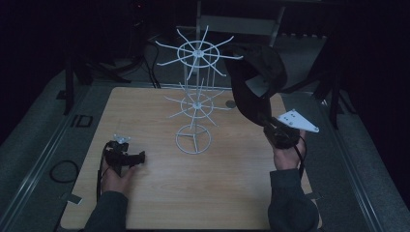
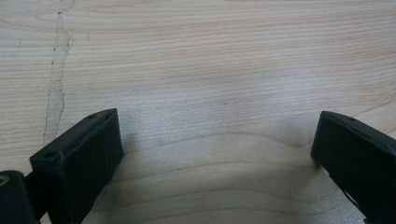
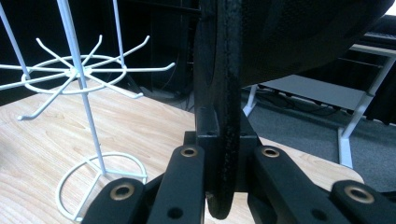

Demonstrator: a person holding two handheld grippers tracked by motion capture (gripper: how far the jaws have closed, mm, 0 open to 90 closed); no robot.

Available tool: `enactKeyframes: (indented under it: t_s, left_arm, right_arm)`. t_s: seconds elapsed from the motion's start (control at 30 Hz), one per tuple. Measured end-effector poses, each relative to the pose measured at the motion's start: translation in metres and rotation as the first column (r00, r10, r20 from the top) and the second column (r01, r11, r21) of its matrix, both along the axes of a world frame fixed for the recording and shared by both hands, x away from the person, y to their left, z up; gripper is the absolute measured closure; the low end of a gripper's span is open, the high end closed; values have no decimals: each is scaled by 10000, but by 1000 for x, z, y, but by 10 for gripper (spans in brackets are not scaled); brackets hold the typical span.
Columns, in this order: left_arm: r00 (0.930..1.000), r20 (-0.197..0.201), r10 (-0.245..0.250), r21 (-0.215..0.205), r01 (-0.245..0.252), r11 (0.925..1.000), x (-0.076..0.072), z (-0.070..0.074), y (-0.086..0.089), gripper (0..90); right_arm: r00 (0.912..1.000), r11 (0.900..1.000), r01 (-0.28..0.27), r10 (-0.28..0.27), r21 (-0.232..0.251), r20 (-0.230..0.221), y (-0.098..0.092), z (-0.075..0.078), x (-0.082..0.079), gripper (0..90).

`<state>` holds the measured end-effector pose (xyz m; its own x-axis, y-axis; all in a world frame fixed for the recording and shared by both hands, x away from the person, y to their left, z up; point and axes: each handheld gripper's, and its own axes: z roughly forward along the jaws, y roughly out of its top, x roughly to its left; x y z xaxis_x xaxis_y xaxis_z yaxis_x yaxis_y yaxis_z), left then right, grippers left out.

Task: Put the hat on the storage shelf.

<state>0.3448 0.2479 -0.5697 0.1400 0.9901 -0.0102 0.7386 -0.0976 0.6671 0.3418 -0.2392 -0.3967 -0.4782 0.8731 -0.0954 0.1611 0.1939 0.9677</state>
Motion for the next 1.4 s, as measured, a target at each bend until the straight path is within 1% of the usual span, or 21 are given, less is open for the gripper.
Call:
enactKeyframes:
  t_s: [0.47,0.83,1.2,1.27,1.4]
  left_arm:
    - [10000,20,-10,3,10,10000,0,0,0,22]
    - [10000,34,-3,4,3,10000,0,0,0,22]
    - [10000,35,-1,0,1,10000,0,0,0,22]
    - [10000,46,3,-1,-3,10000,0,0,0,22]
    - [10000,37,-2,1,2,10000,0,0,0,22]
  right_arm:
    - [9998,9998,142,-144,129,150,0,1,3,866]
    - [9995,9999,138,-141,90,299,2,5,6,866]
    - [9993,9999,140,-143,101,357,3,8,7,866]
    - [9992,9999,135,-136,11,388,3,9,7,866]
    - [9991,9999,157,-157,1,406,3,10,7,866]
